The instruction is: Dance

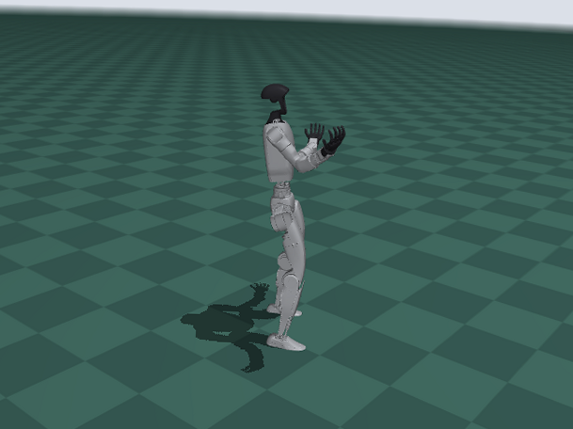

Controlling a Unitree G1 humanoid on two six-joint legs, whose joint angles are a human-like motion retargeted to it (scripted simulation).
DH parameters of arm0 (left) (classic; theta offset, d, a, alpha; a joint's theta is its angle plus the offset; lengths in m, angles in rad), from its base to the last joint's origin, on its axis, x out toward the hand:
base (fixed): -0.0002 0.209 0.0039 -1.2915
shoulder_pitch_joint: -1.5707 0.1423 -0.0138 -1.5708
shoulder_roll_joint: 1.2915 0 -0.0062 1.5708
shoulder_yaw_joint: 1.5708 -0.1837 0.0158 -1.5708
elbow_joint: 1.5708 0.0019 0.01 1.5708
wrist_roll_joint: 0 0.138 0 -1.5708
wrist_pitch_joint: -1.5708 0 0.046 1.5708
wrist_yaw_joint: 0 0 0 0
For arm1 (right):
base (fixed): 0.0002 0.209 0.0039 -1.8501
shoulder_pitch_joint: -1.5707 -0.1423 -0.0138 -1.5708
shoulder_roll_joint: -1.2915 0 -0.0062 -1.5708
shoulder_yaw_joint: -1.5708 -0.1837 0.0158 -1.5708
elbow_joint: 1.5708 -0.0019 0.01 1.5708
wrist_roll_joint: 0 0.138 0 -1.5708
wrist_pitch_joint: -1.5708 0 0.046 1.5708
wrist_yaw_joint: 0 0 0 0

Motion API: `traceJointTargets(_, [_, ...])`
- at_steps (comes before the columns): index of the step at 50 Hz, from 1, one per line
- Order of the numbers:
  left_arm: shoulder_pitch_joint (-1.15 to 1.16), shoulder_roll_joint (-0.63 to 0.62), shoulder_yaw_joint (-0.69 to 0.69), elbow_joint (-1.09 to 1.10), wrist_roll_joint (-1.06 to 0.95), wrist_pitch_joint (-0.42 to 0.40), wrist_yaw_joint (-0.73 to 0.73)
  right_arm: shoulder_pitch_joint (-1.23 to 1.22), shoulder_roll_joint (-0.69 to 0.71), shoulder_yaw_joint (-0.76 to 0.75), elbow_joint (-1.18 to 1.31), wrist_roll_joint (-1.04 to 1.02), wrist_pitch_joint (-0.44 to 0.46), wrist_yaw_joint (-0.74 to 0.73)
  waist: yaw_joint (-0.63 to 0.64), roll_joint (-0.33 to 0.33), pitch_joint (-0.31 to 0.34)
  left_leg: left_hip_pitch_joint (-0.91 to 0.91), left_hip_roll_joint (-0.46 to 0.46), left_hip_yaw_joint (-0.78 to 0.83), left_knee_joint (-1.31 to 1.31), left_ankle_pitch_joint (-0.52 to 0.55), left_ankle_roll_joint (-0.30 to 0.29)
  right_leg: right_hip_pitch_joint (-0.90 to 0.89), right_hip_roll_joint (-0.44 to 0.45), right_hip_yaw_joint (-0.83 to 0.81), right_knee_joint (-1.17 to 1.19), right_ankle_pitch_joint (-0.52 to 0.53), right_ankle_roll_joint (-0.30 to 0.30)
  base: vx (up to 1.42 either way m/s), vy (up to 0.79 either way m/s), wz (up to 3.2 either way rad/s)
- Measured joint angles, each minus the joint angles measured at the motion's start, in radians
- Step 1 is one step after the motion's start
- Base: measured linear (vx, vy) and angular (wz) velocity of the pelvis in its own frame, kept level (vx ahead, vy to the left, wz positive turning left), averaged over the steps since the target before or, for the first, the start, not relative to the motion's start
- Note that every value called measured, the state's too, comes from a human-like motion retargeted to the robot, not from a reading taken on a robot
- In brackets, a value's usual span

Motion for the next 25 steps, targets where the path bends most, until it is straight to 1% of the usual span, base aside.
traceJointTargets(2, [0.039,-0.112,-0.054,-0.011,-0.002,-0.015,-0.002,0.007,-0.122,-0.048,-0.016,-0.061,-0.01,-0.012,0.06,-0.056,0.045,0.055,-0.027,-0.002,-0.026,0.002,0.005,0.015,-0.035,-0.026,0.026,-0.064,0.0,-0.23,-0.36,0.53])
traceJointTargets(3, [0.06,-0.176,-0.082,-0.024,-0.007,-0.029,0.007,0.019,-0.176,-0.076,-0.02,-0.089,-0.007,-0.003,0.1,-0.091,0.056,0.069,-0.044,0.002,-0.04,0.006,0.007,0.001,-0.041,-0.018,0.056,-0.082,0.0,-0.36,-0.46,0.38])
traceJointTargets(5, [0.084,-0.294,-0.147,-0.04,-0.023,-0.095,0.056,0.063,-0.257,-0.138,-0.02,-0.142,0.003,0.025,0.136,-0.129,0.075,0.062,-0.032,-0.029,-0.031,0.018,0.015,-0.035,-0.053,-0.04,0.128,-0.12,0.0,-0.44,-0.54,0.79])
traceJointTargets(7, [0.073,-0.386,-0.224,-0.032,-0.058,-0.213,0.154,0.116,-0.294,-0.178,-0.022,-0.209,0.007,0.03,0.137,-0.152,0.083,0.024,-0.013,-0.067,0.014,0.045,0.022,-0.029,-0.079,-0.078,0.127,-0.153,0.0,-0.46,-0.42,0.99])
traceJointTargets(8, [0.064,-0.409,-0.26,-0.03,-0.094,-0.28,0.209,0.13,-0.292,-0.184,-0.023,-0.24,0.009,0.018,0.14,-0.165,0.081,-0.001,-0.007,-0.068,0.042,0.064,0.025,-0.02,-0.088,-0.087,0.101,-0.155,0.0,-0.48,-0.36,0.46])
traceJointTargets(10, [0.043,-0.424,-0.327,-0.052,-0.156,-0.372,0.265,0.138,-0.254,-0.182,-0.028,-0.279,0.0,-0.028,0.127,-0.183,0.077,-0.052,0.005,-0.065,0.12,0.11,0.04,-0.003,-0.089,-0.077,0.065,-0.148,0.0,-0.39,-0.32,0.18])
traceJointTargets(12, [0.014,-0.41,-0.37,-0.096,-0.161,-0.357,0.228,0.131,-0.177,-0.166,-0.031,-0.258,-0.041,-0.078,0.085,-0.187,0.067,-0.104,0.025,-0.057,0.225,0.161,0.064,0.028,-0.084,-0.08,0.04,-0.143,0.0,-0.21,-0.28,0.22])
traceJointTargets(13, [-0.001,-0.394,-0.377,-0.115,-0.151,-0.339,0.196,0.121,-0.137,-0.155,-0.034,-0.229,-0.069,-0.094,0.06,-0.191,0.062,-0.133,0.029,-0.035,0.28,0.188,0.089,0.048,-0.083,-0.075,0.018,-0.14,0.0,-0.18,-0.18,0.15])
traceJointTargets(15, [-0.047,-0.356,-0.369,-0.143,-0.125,-0.307,0.134,0.083,-0.046,-0.141,-0.041,-0.138,-0.109,-0.107,0.013,-0.194,0.045,-0.198,0.061,0.034,0.386,0.224,0.157,0.076,-0.067,-0.057,-0.03,-0.132,-0.015,-0.28,-0.15,0.04])
traceJointTargets(16, [-0.077,-0.339,-0.358,-0.15,-0.116,-0.296,0.11,0.062,0.001,-0.143,-0.046,-0.087,-0.111,-0.098,-0.012,-0.194,0.035,-0.239,0.084,0.084,0.451,0.21,0.225,0.081,-0.059,-0.057,-0.049,-0.128,-0.028,-0.31,-0.13,0.06])
traceJointTargets(17, [-0.105,-0.324,-0.347,-0.155,-0.109,-0.285,0.091,0.043,0.045,-0.147,-0.051,-0.04,-0.111,-0.086,-0.03,-0.191,0.025,-0.277,0.091,0.106,0.504,0.199,0.261,0.085,-0.047,-0.053,-0.066,-0.125,-0.041,-0.26,-0.07,-0.04])
traceJointTargets(20, [-0.169,-0.309,-0.307,-0.151,-0.116,-0.268,0.074,0.008,0.156,-0.188,-0.066,0.054,-0.098,-0.044,-0.043,-0.17,-0.003,-0.351,-0.015,0.033,0.564,0.145,0.177,0.088,-0.008,-0.035,-0.114,-0.112,-0.077,-0.21,0.0,-0.24])
traceJointTargets(22, [-0.183,-0.313,-0.285,-0.149,-0.126,-0.279,0.084,0.006,0.219,-0.232,-0.077,0.076,-0.111,-0.027,-0.054,-0.156,-0.015,-0.365,-0.083,0.048,0.537,0.087,0.121,0.098,0.007,-0.049,-0.141,-0.099,-0.092,-0.18,-0.03,-0.01])
traceJointTargets(25, [-0.171,-0.327,-0.255,-0.14,-0.122,-0.292,0.107,0.018,0.313,-0.303,-0.098,0.08,-0.141,-0.008,-0.08,-0.124,-0.024,-0.356,-0.143,0.132,0.429,0.07,0.097,0.118,0.039,-0.081,-0.185,-0.08,-0.1,-0.17,-0.03,0.2])
